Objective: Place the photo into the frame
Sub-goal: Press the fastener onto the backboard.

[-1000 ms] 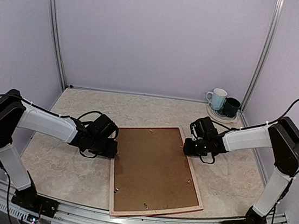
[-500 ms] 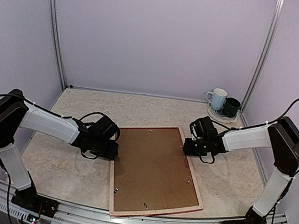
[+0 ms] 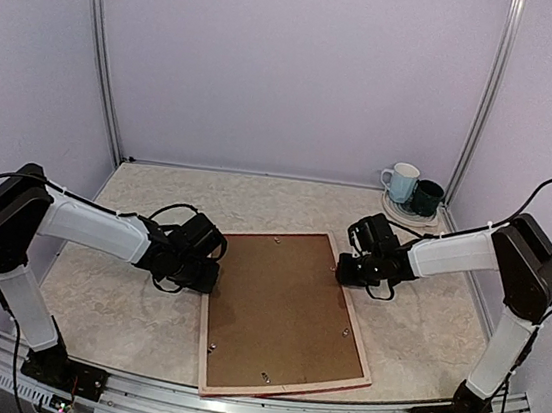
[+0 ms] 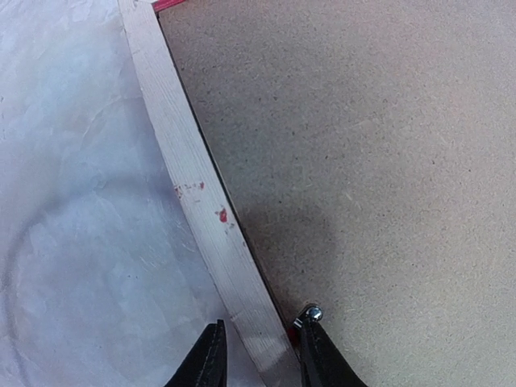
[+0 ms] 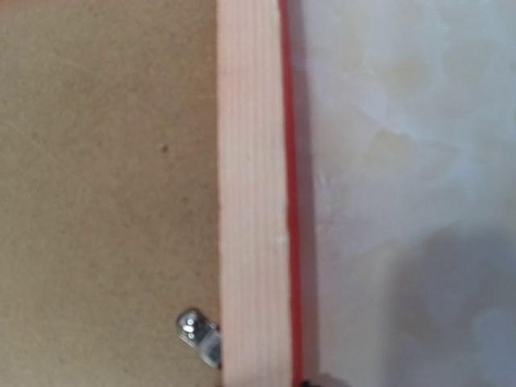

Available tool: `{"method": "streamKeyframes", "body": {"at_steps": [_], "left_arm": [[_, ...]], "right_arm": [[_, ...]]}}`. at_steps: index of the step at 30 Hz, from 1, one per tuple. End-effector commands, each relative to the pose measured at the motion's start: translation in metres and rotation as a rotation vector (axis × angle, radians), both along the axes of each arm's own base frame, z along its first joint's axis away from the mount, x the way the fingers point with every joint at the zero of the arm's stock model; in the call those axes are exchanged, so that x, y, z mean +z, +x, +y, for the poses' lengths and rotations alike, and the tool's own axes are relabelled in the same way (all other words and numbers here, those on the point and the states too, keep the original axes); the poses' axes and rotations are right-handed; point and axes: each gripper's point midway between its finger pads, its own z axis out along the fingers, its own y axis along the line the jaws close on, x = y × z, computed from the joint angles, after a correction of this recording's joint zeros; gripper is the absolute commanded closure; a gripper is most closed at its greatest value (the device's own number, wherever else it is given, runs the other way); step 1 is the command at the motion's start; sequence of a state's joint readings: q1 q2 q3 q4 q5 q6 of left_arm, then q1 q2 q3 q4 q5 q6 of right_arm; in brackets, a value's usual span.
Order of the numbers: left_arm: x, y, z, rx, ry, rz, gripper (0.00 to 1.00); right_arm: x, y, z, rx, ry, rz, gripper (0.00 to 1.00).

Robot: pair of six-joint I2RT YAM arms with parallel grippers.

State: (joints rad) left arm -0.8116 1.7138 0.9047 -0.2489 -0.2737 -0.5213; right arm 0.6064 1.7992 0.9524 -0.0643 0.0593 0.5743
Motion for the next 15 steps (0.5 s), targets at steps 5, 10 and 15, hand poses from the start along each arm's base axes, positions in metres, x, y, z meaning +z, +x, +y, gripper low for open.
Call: {"method": "streamKeyframes", "body": {"at_steps": [5,10,15], "left_arm": [[-0.007,0.000,0.008,0.001,0.115,-0.005,0.74],[-0.011,0.003,0.011,0.021,0.146,-0.010,0.83],[-0.020,0.003,0.012,0.039,0.165,-0.006,0.89]], "right_arm": [[0.000,0.002,0.008,-0.007,0.029,0.024,0.89],[0.001,0.002,0.009,-0.004,0.032,0.022,0.89],[0.001,0.001,0.009,-0.004,0.033,0.023,0.89]]}}
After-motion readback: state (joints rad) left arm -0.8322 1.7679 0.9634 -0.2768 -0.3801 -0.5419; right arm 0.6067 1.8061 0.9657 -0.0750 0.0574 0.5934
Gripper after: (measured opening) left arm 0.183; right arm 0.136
